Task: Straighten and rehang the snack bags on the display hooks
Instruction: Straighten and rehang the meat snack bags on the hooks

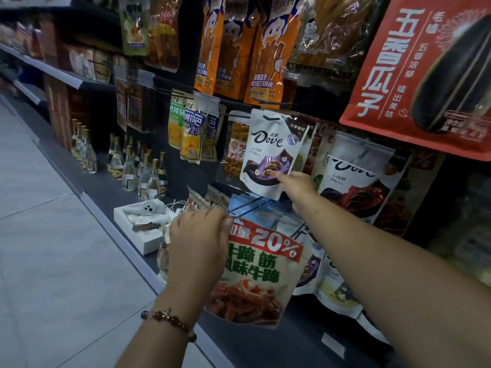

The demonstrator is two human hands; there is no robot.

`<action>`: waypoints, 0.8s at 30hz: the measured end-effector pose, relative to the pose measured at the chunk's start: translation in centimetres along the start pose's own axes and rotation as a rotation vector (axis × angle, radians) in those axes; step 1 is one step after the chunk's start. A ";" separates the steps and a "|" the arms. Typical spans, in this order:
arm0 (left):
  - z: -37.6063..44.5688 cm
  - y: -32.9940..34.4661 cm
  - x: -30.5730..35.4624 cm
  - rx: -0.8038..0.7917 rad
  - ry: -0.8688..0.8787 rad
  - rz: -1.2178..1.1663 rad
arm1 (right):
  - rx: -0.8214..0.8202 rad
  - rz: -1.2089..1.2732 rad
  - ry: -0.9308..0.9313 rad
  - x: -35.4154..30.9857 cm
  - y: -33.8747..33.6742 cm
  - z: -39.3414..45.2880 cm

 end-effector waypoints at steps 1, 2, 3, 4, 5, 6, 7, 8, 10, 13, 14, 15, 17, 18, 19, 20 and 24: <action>0.1 0.1 0.0 0.000 0.004 -0.004 | 0.017 0.020 -0.002 -0.1 0.0 -0.1; 0.2 0.3 0.1 0.002 0.007 -0.006 | 0.035 0.026 0.000 -0.3 -0.1 -0.2; 0.2 0.3 0.1 0.002 0.009 -0.008 | 0.051 0.012 -0.007 -0.4 -0.1 -0.4; 0.1 0.4 0.1 0.002 0.012 -0.013 | 0.064 -0.034 -0.030 -0.5 -0.1 -0.7; 0.1 0.4 0.1 0.002 0.014 -0.020 | 0.076 -0.101 -0.081 -0.8 -0.1 -1.3; 0.2 0.4 0.1 0.003 0.015 -0.030 | 0.088 -0.194 -0.160 -1.1 -0.2 -2.0; 0.2 0.2 0.1 0.006 0.013 -0.039 | 0.101 -0.303 -0.261 -1.5 -0.4 -3.0; 0.4 -0.1 0.1 0.010 0.008 -0.044 | 0.109 -0.403 -0.370 -1.8 -0.5 -3.9; 1.1 -1.0 0.3 0.027 0.001 -0.033 | 0.114 -0.508 -0.535 -2.4 -0.8 -6.0; 1.8 -3.0 0.7 0.089 -0.019 -0.027 | 0.079 -0.461 -0.606 -3.0 -1.4 -8.7; 2.0 -3.7 0.7 0.108 -0.013 -0.016 | 0.064 -0.422 -0.608 -3.2 -1.9 -9.4; 2.1 -4.4 0.8 0.117 -0.006 -0.003 | 0.050 -0.394 -0.611 -3.5 -2.4 -10.1; 2.9 -5.6 0.8 0.109 0.015 0.025 | 0.022 -0.399 -0.647 -4.2 -3.6 -11.6; 3.6 -6.1 0.8 0.094 0.031 0.048 | 0.007 -0.428 -0.675 -4.4 -4.1 -12.3; 4.5 -6.7 0.9 0.072 0.052 0.079 | -0.002 -0.456 -0.687 -4.4 -4.7 -13.1; 5.4 -7.2 1.1 0.043 0.070 0.102 | 0.005 -0.474 -0.686 -4.2 -5.3 -13.8; 9.0 -9.0 2.4 -0.075 0.034 -0.048 | 0.072 -0.358 -0.573 -2.1 -8.7 -16.9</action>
Point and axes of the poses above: each hand's wrist, its own z-axis towards the middle knuckle, its own y-axis out of the palm, x = y × z, the point moved 1 cm from there along z, towards the middle knuckle, and after that the axes turned 6 degrees about -z, right-handed, at the moved point
